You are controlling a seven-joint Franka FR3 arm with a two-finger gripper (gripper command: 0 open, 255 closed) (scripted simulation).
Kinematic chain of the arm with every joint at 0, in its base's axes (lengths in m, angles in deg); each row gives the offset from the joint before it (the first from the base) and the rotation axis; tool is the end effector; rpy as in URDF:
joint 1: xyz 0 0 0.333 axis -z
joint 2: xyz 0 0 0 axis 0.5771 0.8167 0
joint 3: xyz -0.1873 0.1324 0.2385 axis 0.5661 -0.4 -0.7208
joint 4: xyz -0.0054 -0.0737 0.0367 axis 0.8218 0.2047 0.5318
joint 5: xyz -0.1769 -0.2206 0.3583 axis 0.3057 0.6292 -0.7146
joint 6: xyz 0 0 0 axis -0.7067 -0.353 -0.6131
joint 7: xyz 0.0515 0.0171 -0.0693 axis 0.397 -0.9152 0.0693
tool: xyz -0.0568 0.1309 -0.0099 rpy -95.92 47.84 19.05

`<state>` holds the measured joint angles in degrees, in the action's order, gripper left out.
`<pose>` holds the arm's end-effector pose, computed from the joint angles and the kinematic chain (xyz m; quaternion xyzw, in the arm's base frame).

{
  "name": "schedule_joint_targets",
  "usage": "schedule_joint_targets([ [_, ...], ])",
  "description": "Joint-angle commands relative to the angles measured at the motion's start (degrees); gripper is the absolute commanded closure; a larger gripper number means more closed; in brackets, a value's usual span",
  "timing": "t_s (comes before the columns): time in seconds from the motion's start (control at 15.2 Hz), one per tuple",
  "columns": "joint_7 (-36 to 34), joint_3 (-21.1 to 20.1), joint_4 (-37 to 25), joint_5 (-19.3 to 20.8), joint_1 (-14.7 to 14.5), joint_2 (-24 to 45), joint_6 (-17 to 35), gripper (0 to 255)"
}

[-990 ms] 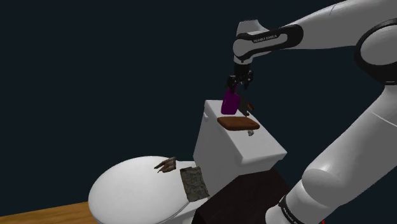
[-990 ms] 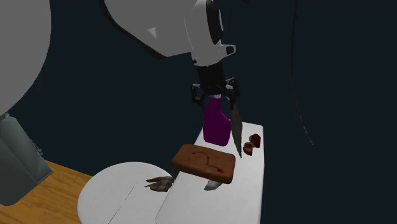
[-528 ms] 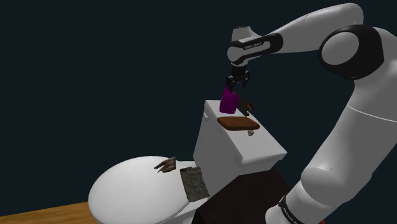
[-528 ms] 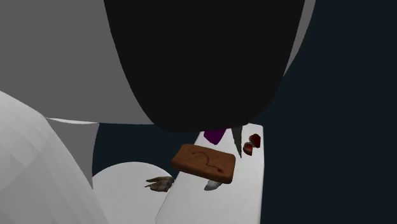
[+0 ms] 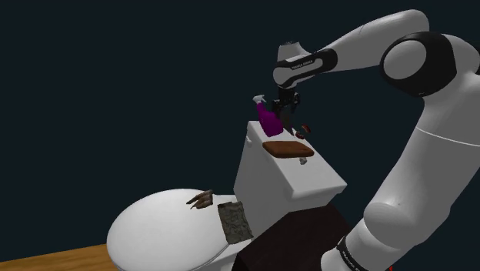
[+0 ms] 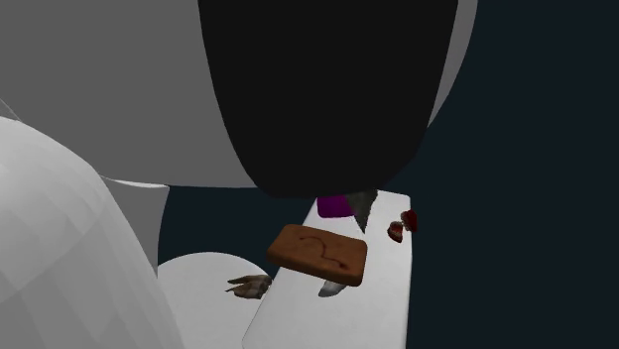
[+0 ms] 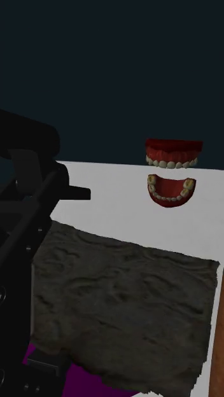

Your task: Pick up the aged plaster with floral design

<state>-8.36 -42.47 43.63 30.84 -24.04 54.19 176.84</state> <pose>0.6192 -0.2391 0.3669 0.9798 -0.1211 -0.0283 0.1564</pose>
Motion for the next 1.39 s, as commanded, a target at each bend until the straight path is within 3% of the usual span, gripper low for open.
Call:
schedule_joint_targets([
  [0.0, 0.0, 0.0, 0.0, 0.0, 0.0, 0.2, 0.2, 255],
  [0.59, 0.0, 0.0, 0.1, 0.0, 0.1, 0.2, 0.3, 255],
  [1.32, 2.2, -0.1, -5.4, -0.7, -0.2, -2.1, -7.2, 255],
])
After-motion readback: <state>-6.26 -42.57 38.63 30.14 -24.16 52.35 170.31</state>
